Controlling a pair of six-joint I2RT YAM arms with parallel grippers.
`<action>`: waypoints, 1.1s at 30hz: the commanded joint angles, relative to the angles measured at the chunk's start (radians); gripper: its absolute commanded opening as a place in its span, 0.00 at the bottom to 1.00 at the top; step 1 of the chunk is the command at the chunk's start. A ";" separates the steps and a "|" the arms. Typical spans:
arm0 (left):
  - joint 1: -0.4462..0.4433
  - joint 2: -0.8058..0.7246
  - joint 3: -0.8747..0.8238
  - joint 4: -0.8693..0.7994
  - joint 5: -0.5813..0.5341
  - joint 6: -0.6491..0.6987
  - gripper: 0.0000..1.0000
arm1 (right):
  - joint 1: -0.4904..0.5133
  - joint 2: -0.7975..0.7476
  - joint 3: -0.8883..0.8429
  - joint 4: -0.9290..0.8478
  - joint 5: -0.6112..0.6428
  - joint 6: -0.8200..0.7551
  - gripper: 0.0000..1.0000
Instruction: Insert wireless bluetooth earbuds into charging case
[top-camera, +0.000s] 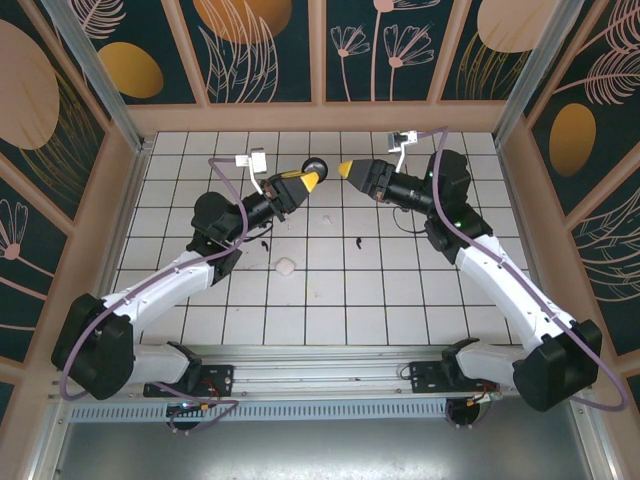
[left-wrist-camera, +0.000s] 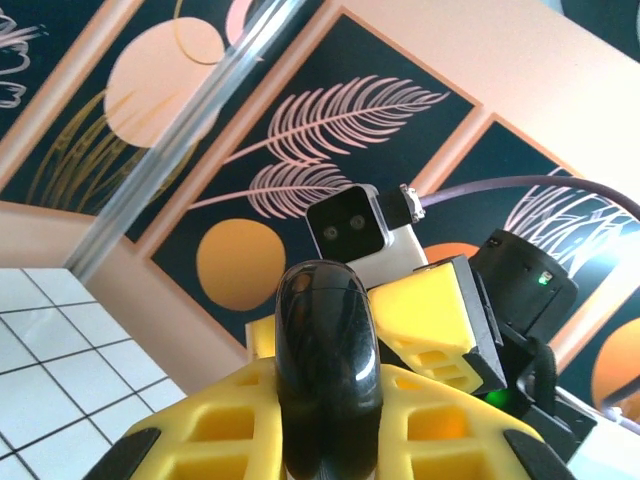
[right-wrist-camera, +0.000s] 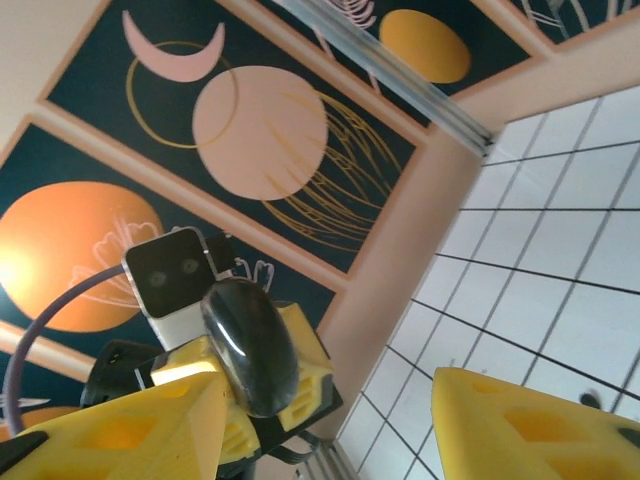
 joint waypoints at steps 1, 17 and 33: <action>0.004 0.011 0.033 0.109 0.054 -0.076 0.01 | 0.009 -0.005 -0.040 0.189 -0.060 0.046 0.56; 0.004 0.052 0.059 0.170 0.088 -0.163 0.00 | 0.058 0.047 -0.010 0.319 -0.082 0.028 0.56; 0.004 0.037 0.037 0.122 0.080 -0.127 0.09 | 0.059 0.119 0.006 0.358 -0.129 0.025 0.18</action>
